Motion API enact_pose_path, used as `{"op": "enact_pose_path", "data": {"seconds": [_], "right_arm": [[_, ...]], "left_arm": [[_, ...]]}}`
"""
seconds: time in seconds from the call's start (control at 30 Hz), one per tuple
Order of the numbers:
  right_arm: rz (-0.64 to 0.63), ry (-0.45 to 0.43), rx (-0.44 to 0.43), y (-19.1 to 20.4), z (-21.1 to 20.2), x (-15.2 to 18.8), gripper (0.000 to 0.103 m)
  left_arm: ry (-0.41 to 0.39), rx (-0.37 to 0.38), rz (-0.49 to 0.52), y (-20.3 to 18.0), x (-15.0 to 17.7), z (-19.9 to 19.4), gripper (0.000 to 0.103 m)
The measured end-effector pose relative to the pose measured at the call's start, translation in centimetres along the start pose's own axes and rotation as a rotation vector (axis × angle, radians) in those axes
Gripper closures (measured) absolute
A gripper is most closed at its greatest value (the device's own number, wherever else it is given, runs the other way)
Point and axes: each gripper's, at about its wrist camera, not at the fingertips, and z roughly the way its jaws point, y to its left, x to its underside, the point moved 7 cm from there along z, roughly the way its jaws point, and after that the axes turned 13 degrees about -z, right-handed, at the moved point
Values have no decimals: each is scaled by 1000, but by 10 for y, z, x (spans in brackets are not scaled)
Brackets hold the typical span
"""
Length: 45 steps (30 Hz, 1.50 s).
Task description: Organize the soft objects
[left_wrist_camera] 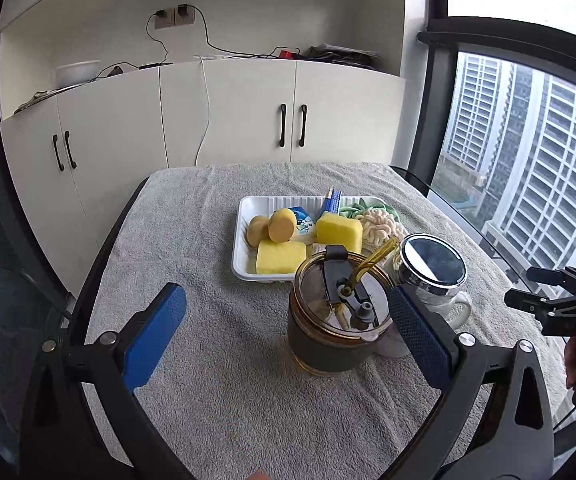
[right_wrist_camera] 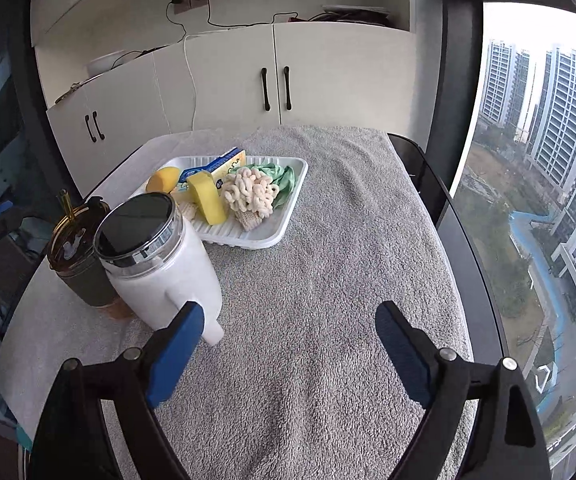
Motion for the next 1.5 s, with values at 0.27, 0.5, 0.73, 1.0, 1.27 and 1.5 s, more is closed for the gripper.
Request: {"op": "enact_pose_path", "data": {"seconds": [0.27,0.5,0.73,1.0,1.27,1.5], "right_arm": [[13,-84,-2,56,-45,15,12],[-19,-209,143,86,-80,6,4],[-11,-157,168,92,-79,12,4],[-11,-157,191,90,-86,12,4],[-22,-142,209,91,-83,11,4],[-20,-120,206,92,-76,14,4]], "left_arm": [[-45,-8,-36,-17,37,-40,0],[-103,-72,-44,-28,43,-60,0],[-93,-135,-35,-33,51,-69,0],[-86,-188,-26,-35,54,-68,0],[-76,-192,-55,-27,52,-63,0],[-57,-188,-51,-24,52,-53,0]]}}
